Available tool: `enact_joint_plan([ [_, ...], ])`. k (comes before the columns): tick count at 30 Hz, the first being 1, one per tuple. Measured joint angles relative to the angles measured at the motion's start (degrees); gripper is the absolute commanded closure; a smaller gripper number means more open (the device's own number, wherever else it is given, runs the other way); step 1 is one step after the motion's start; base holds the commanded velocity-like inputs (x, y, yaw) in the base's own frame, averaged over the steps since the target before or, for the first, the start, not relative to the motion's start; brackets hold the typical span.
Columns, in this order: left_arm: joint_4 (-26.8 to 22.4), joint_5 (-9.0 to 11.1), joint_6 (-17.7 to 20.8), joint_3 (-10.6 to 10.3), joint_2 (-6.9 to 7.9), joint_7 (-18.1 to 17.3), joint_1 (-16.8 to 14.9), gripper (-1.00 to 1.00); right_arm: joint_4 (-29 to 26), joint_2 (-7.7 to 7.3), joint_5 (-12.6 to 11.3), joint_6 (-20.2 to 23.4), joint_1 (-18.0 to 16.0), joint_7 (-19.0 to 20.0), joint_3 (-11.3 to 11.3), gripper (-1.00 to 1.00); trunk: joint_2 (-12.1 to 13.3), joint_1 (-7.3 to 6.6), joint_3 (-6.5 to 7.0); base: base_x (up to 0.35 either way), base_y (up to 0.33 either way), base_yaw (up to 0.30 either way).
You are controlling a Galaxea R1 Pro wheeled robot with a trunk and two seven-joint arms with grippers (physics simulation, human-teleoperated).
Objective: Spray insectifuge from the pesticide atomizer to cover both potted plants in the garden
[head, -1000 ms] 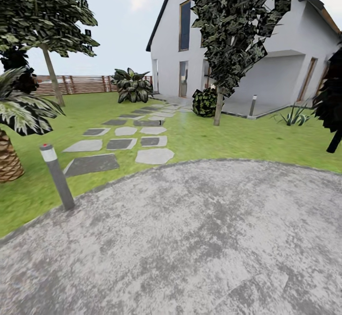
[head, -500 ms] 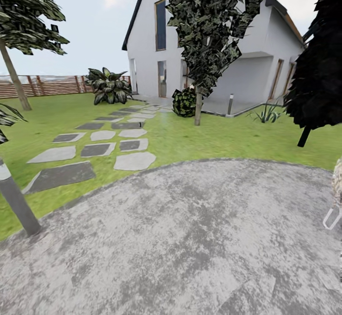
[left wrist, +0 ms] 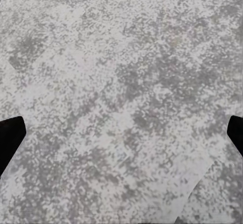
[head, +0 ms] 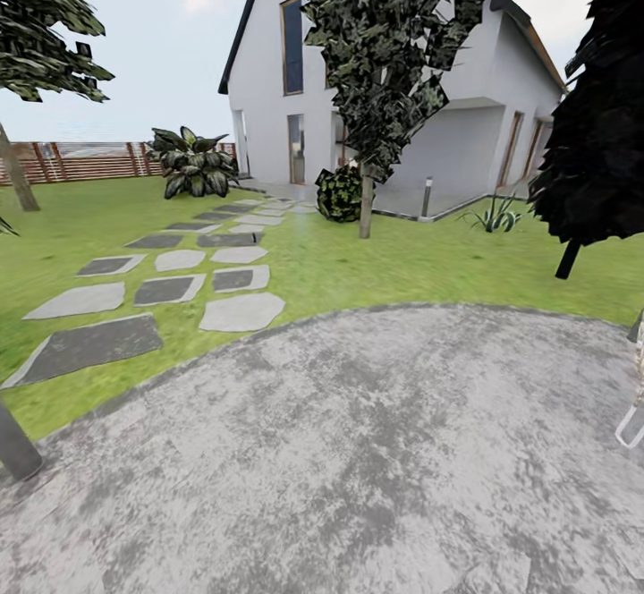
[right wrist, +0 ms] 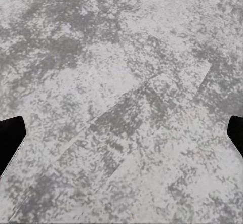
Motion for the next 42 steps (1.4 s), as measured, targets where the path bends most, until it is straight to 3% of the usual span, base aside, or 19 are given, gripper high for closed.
enact_joint_plan([
  [5,-1.2,0.2,-0.2,-0.1,-0.22,0.2,-0.3,-1.00,-0.1,0.00,0.0,0.0,0.0,-0.1,-0.3,-1.00,0.0,0.00,-0.20,0.338,0.000,0.152],
  [13,-1.7,0.2,-3.8,0.0,-0.79,0.3,-1.7,-1.00,-0.2,-0.06,-0.2,-0.2,0.0,-0.2,-0.4,-1.00,0.0,0.00,-0.65,0.338,-0.002,0.203],
  [19,-1.6,1.5,-4.2,1.2,-0.78,0.6,-1.4,-1.00,-1.3,-0.13,-0.3,-3.7,0.0,-0.1,-0.6,-1.00,0.0,0.00,-1.03,0.338,-0.077,0.169],
  [24,-1.5,2.3,-4.3,2.6,-0.33,0.5,-1.3,-1.00,-4.5,-0.54,-0.3,-6.3,0.0,-0.1,-0.6,-1.00,0.0,0.00,-1.12,0.338,-0.101,0.039],
  [42,0.2,2.2,-4.2,2.5,-0.18,-0.3,-1.2,-1.00,-4.4,-0.27,0.1,-6.8,0.0,0.2,0.0,-1.00,0.0,0.00,-1.14,0.338,-0.016,0.001],
])
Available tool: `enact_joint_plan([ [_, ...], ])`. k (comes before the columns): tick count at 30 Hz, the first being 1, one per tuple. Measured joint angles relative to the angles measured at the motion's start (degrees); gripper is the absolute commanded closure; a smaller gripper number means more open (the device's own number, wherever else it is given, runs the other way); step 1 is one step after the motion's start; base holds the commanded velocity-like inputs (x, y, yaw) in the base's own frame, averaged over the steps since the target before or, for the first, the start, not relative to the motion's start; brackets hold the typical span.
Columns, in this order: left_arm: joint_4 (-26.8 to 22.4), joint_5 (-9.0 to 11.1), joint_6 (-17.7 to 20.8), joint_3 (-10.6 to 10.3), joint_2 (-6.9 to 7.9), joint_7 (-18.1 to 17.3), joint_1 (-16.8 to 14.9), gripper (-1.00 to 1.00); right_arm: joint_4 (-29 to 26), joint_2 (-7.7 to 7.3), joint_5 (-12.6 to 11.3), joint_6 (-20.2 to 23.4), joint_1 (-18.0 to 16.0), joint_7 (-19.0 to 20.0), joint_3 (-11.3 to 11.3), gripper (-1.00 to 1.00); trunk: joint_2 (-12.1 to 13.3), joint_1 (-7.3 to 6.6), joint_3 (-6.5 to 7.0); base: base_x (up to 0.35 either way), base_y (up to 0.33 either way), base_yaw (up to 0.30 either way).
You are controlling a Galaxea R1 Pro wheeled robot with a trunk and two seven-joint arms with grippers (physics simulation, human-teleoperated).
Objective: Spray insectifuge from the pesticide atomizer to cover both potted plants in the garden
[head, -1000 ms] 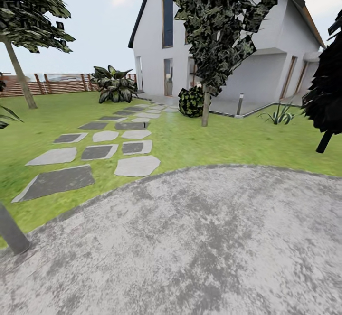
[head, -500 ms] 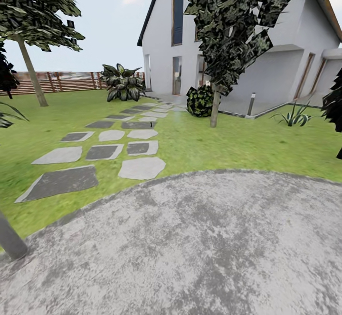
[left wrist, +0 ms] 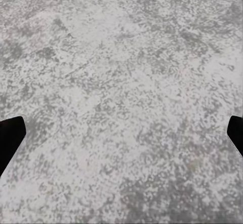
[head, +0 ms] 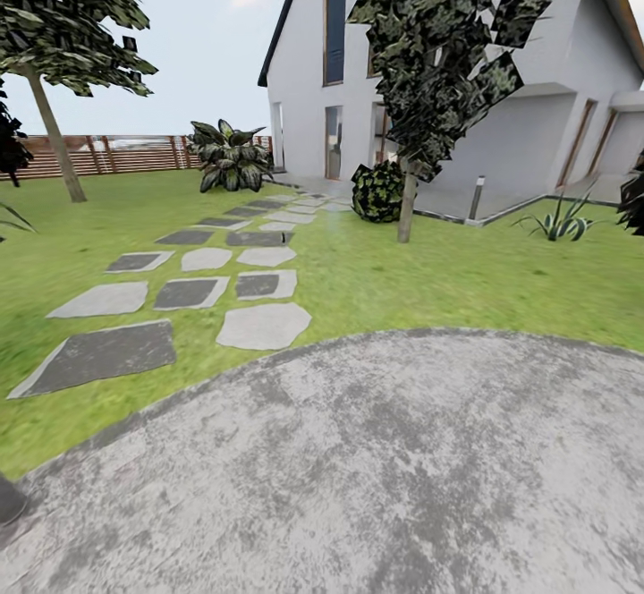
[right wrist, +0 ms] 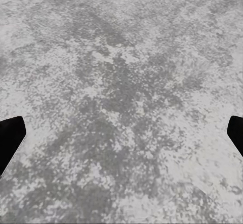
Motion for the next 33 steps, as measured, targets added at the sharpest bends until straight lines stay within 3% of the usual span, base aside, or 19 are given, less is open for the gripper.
enact_joint_plan([
  [6,0.1,-0.3,0.0,-0.1,-0.02,0.0,0.0,-1.00,0.1,0.22,-0.1,-1.9,0.0,-0.1,-0.1,-1.00,0.0,0.00,0.00,0.339,0.000,0.000],
  [16,0.2,-0.6,0.0,-0.6,-0.17,0.1,0.0,-1.00,-0.2,-1.54,-0.1,-2.1,0.0,0.0,-0.3,-1.00,0.0,0.00,0.00,0.340,0.000,0.000],
  [24,0.3,-0.6,0.0,-0.7,-0.19,0.2,0.0,-1.00,-0.1,-1.30,-0.1,-2.3,0.0,-0.1,-0.3,-1.00,0.0,0.00,0.00,0.340,0.000,0.171],
  [33,0.4,-0.6,0.0,-0.4,-0.17,0.3,0.0,-1.00,0.2,-1.32,-0.1,-2.2,0.0,0.0,-0.2,-1.00,0.0,0.00,0.00,0.340,0.000,0.022],
])
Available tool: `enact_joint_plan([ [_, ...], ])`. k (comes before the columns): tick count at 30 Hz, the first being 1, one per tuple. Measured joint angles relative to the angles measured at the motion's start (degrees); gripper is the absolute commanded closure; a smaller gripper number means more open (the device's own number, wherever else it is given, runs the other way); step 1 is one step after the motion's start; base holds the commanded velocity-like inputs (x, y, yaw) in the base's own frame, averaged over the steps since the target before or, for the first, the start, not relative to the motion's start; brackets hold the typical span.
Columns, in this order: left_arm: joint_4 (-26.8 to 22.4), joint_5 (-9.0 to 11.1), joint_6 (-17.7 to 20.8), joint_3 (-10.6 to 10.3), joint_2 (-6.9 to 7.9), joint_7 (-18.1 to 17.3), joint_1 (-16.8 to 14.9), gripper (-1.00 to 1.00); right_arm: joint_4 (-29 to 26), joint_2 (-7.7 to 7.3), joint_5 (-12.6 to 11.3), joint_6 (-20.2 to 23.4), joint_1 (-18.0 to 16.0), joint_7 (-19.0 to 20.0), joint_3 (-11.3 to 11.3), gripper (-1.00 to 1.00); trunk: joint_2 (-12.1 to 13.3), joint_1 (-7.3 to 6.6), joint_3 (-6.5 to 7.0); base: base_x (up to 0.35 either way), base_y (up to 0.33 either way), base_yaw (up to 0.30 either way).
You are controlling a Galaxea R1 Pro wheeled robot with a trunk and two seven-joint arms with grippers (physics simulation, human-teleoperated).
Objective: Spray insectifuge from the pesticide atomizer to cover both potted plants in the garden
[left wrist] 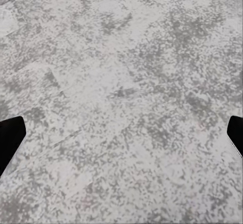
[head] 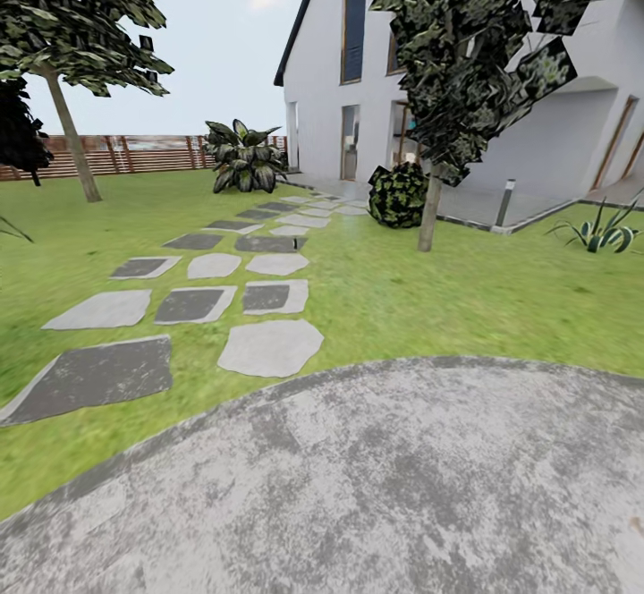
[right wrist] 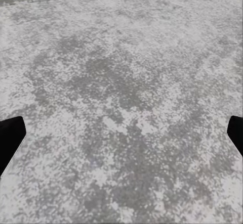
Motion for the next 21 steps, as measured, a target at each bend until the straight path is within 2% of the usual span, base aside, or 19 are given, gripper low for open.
enact_joint_plan([
  [9,0.1,0.1,0.0,-0.2,-0.04,0.0,0.0,-1.00,0.1,0.10,0.0,0.0,0.0,-0.1,-0.1,-1.00,0.0,0.00,0.25,0.340,0.000,0.139],
  [21,0.1,0.1,0.0,-0.1,-0.03,0.0,0.0,-1.00,0.1,0.25,-0.1,0.0,0.0,-0.2,0.0,-1.00,0.0,0.00,-0.03,0.339,0.000,0.071],
])
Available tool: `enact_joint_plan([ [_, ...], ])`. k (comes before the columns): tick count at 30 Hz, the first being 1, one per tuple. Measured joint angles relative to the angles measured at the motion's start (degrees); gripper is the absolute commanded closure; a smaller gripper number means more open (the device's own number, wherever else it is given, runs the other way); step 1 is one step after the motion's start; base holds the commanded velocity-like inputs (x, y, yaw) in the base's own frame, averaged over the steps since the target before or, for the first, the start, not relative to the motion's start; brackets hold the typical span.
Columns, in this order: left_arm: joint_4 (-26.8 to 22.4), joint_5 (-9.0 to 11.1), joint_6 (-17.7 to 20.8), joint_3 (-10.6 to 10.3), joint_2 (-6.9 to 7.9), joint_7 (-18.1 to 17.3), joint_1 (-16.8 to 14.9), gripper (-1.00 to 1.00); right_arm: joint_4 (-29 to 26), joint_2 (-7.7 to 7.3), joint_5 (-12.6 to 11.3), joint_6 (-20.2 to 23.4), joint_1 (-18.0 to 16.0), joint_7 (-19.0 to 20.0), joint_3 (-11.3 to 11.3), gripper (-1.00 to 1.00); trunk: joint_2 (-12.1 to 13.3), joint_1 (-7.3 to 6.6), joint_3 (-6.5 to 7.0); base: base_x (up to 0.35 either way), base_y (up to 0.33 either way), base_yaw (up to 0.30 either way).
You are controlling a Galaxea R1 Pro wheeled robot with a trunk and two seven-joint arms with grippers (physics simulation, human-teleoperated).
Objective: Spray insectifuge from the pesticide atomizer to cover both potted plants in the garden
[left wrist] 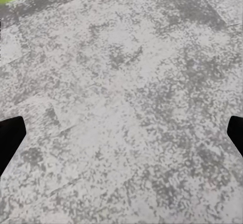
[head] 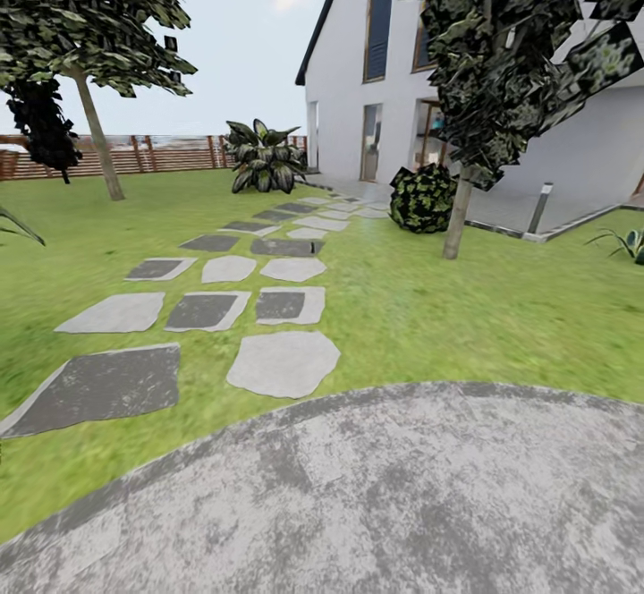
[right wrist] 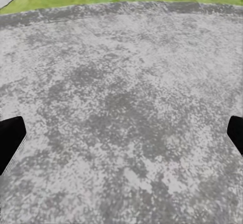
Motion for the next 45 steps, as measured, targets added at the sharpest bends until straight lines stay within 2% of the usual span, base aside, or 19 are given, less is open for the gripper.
enact_joint_plan([
  [15,0.0,0.0,0.0,0.0,0.00,0.0,0.0,-1.00,-0.1,-0.08,-0.1,0.0,0.0,-0.1,-0.2,-1.00,0.0,0.00,-1.12,0.339,0.000,0.082],
  [45,0.0,0.0,0.0,0.0,0.00,0.0,0.0,-1.00,0.9,-0.41,0.1,0.0,0.0,0.1,-0.1,-1.00,0.0,0.00,-1.19,0.340,0.000,0.001],
])
